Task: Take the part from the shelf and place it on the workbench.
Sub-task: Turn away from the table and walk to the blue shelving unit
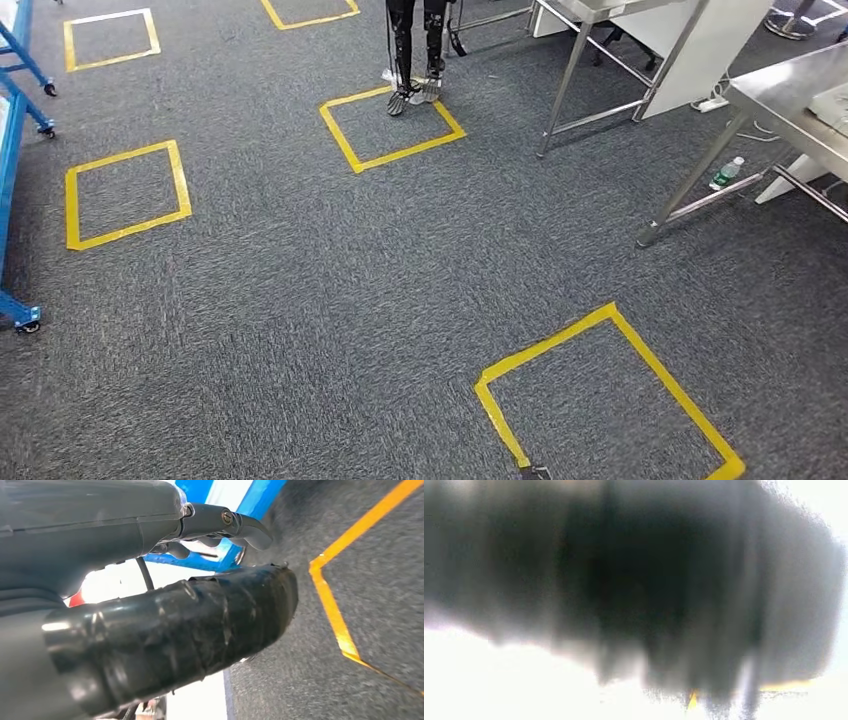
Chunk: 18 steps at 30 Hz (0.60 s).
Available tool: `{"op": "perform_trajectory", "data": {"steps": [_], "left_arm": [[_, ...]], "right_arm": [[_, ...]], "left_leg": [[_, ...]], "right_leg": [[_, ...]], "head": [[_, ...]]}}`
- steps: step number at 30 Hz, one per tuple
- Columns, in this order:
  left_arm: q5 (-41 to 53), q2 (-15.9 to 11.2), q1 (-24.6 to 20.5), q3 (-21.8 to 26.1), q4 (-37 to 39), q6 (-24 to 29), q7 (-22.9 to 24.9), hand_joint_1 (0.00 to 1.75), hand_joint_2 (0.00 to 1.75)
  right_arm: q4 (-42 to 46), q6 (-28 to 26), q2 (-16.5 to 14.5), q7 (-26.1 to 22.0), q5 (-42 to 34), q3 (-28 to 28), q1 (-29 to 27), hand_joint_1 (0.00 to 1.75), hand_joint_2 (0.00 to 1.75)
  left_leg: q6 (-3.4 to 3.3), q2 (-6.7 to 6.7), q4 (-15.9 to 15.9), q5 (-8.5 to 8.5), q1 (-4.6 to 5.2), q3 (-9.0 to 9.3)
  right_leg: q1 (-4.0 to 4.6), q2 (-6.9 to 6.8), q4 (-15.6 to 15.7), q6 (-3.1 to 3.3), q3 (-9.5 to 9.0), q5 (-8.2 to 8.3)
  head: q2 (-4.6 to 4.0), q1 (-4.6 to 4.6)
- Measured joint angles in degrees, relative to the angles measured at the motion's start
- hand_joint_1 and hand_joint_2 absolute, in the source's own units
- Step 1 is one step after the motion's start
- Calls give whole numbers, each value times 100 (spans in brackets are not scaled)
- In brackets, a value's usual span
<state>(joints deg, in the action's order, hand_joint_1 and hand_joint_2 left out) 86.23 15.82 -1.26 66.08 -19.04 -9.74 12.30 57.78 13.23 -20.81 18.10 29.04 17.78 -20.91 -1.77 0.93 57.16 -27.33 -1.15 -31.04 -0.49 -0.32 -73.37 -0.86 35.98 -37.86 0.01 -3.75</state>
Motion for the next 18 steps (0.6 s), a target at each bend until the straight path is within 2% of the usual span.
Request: {"op": "perform_trajectory", "data": {"steps": [1, 2, 3, 5, 7, 9, 10, 11, 13, 14, 15, 16, 17, 18], "left_arm": [[1, 0, 10, -4, 0, 1, 10, 0, 0], [1, 2, 20, -9, 0, 1, 16, 0, 0], [2, 9, 28, -13, 0, -1, 23, 0, 0], [1, 40, 34, -37, -2, -16, 32, 0, 0], [0, 57, 46, -118, -3, -13, 9, 0, 0], [-1, 13, 74, -266, 13, 21, -70, 0, 0], [0, -31, 82, -349, 35, 33, -118, 0, 0], [0, -93, 73, -428, 64, 38, -166, 0, 0], [-1, -235, 25, -555, 120, 34, -247, 0, 0], [-3, -305, 5, -597, 141, 32, -286, 0, 0], [-5, -367, -2, -622, 160, 30, -322, 0, 0], [-8, -421, 3, -635, 177, 24, -357, 0, 0], [-9, -461, 20, -639, 190, 13, -379, 0, 0], [-10, -493, 37, -639, 200, -3, -392, 0, 0]], "right_arm": [[-11, -4, 0, 0, -14, -42, -5, 0, 175], [-19, 7, 0, 3, -19, -76, -10, 0, 175], [-23, 33, 0, 6, -12, -102, -19, 0, 175], [-16, 199, 11, -23, 72, -71, -64, 0, 175], [-6, 553, 29, -180, 320, 179, -77, 0, 175], [-51, 942, 46, -438, 743, 700, 30, 0, 175], [-115, 1092, 63, -561, 978, 1018, 122, 0, 175], [-203, 1199, 87, -664, 1198, 1340, 221, 0, 175], [-388, 1328, 149, -781, 1524, 1915, 386, 0, 175], [-465, 1367, 184, -806, 1651, 2168, 449, 0, 175], [-529, 1401, 211, -823, 1767, 2388, 508, 0, 175], [-588, 1432, 234, -847, 1885, 2586, 569, 0, 175], [-640, 1469, 248, -890, 2012, 2764, 635, 0, 175], [-682, 1505, 252, -950, 2137, 2925, 699, 0, 131]], "left_leg": [[5, 77, 6, 7, 2, -9], [11, 161, 15, 12, 2, -11], [18, 244, 24, 15, 2, -10], [50, 398, 53, 24, 7, -32], [121, 532, 66, 54, -1, -90], [207, 648, 50, 94, -12, -152], [235, 590, 81, 70, -7, -186], [256, 461, 204, -21, 1, -257], [281, 116, 785, -377, 7, -524], [300, 23, 1174, -566, 0, -695], [321, -22, 1476, -679, -9, -815], [340, -48, 1609, -693, -17, -848], [352, -72, 1506, -598, -23, -761], [355, -119, 1182, -427, -26, -561]], "right_leg": [[-4, 10, -75, 3, 30, 44], [-8, 31, 95, 16, -54, 207], [-10, 91, 442, 36, -219, 432], [-17, 373, 1195, 93, -555, 750], [-9, 530, 1492, 131, -663, 802], [-16, 398, 1543, 177, -661, 838], [-30, 325, 1583, 215, -665, 866], [-43, 238, 1626, 261, -670, 897], [-35, 51, 1665, 318, -662, 926], [-22, -48, 1659, 329, -649, 927], [-12, -138, 1649, 331, -635, 925], [-7, -216, 1638, 331, -622, 922], [-7, -283, 1624, 325, -615, 917], [-10, -343, 1608, 310, -613, 907]], "head": [[0, 1], [0, 1], [-1, 1], [-1, 1], [-1, 2], [-1, 2], [-1, 1], [-1, -4], [-1, -12], [-1, -15], [-1, -14], [-1, -15], [-1, -15], [-1, -15]]}}
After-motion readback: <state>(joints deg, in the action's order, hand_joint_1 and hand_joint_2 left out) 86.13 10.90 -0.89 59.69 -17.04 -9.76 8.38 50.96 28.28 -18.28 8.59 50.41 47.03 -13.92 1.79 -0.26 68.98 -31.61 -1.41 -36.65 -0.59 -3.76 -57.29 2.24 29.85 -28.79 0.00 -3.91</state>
